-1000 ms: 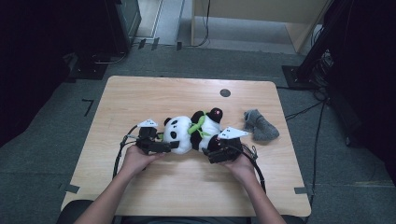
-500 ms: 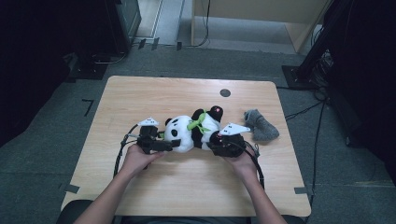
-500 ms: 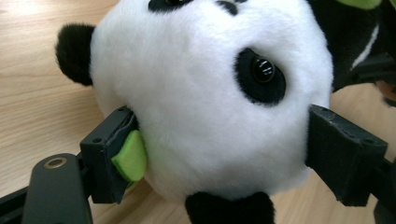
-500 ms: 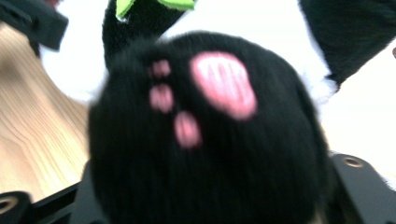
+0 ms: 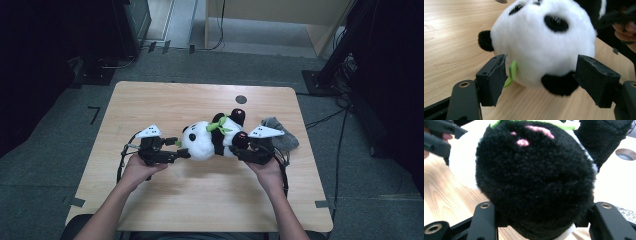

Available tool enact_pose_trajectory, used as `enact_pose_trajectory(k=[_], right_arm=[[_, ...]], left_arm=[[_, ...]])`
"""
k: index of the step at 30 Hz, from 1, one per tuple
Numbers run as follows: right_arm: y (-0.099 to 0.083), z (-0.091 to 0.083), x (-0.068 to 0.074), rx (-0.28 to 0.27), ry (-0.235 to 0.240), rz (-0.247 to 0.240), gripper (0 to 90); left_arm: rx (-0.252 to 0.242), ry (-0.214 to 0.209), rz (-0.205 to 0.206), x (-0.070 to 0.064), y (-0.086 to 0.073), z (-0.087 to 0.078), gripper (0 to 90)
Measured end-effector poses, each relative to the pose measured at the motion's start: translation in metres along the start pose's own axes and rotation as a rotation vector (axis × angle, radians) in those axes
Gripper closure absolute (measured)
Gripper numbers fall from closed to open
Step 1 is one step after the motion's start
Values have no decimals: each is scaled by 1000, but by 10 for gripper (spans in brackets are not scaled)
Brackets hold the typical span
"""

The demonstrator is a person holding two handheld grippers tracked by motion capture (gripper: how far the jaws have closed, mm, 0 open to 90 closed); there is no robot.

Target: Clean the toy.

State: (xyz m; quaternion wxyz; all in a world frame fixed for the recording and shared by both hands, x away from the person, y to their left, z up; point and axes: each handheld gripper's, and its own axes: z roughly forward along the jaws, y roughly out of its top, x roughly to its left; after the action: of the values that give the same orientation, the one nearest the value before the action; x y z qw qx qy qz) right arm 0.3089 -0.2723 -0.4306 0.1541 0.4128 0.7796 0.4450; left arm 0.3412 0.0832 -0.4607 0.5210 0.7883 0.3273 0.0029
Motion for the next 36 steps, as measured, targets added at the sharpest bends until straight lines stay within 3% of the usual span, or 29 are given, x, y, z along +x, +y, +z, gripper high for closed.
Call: enact_pose_trajectory(k=[2, 7, 11, 14, 18, 23, 27, 31, 36], right_arm=[[1, -3, -1, -2, -4, 11, 462], [4, -8, -6, 3, 4, 60, 462], [8, -11, -4, 7, 32, 71, 460], [10, -9, 0, 9, 88, 96, 459], [13, -9, 6, 19, 116, 92, 460], [14, -8, 8, 24, 169, 138, 463], [14, -5, 12, 31, 177, 127, 464], [15, -2, 16, 41, 190, 134, 465], [14, -2, 16, 40, 188, 128, 455]], left_arm=[[-11, -13, 32, -1, -1, 0, 250], [43, 18, 180, -10, -7, 4, 251], [19, 36, 223, -15, -7, 7, 246], [-8, 11, 205, -14, -8, 9, 190], [-14, -2, 180, -12, -9, 10, 131], [-90, 13, 174, -10, -10, 9, 97], [-84, 11, 156, -8, -11, 11, 97], [-87, 29, 130, -8, -10, 9, 153], [-77, 57, 128, -11, -8, 5, 278]])
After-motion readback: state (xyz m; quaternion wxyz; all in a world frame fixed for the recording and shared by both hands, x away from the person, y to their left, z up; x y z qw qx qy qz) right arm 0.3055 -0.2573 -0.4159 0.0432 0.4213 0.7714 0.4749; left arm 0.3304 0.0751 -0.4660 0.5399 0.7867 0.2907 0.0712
